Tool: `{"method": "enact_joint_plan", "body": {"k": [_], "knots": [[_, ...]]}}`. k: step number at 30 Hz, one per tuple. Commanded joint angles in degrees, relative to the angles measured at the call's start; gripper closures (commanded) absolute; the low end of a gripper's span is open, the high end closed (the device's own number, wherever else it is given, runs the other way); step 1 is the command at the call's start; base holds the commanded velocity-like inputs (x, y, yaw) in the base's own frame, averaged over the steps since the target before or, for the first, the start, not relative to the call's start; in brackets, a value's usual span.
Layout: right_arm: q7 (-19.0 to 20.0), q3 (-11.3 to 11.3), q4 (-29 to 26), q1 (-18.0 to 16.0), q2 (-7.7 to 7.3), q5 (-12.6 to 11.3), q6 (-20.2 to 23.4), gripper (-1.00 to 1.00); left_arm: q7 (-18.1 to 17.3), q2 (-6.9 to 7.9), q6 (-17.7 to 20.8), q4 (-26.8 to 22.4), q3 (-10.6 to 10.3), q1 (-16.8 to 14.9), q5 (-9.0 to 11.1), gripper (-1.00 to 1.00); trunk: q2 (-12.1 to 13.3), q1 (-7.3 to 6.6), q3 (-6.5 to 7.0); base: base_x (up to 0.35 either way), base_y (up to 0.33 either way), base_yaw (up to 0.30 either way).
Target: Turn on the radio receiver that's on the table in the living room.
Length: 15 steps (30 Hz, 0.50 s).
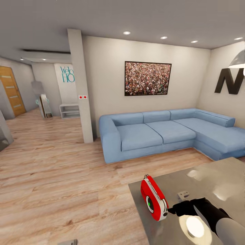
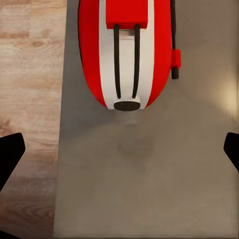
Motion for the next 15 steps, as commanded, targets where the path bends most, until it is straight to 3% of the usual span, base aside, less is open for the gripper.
{"method": "enact_joint_plan", "body": {"k": [1, 9, 15], "knots": [[0.0, 0.02, 0.0, 0.0, 0.0, 0.0, 0.0, -1.0, -0.03, 0.0, -0.01, 0.0, 0.0, 0.0, 0.0, 1.0, 0.42, -0.23, 0.18, -0.027, -0.009, 0.0], [-0.09, 0.05, 0.0, 0.0, 0.0, 0.0, 0.0, -1.0, 0.12, 0.0, -0.17, -0.08, 0.15, 0.0, 0.15, 1.0, 3.62, -1.98, 1.62, -0.009, -0.01, 0.0], [-0.09, 0.06, 0.0, 0.0, 0.0, 0.0, 0.0, -1.0, 0.02, 0.0, -0.08, -0.14, 0.17, 0.0, 0.25, 1.0, 6.03, -3.3, 2.7, -0.096, -0.143, 0.0]]}}
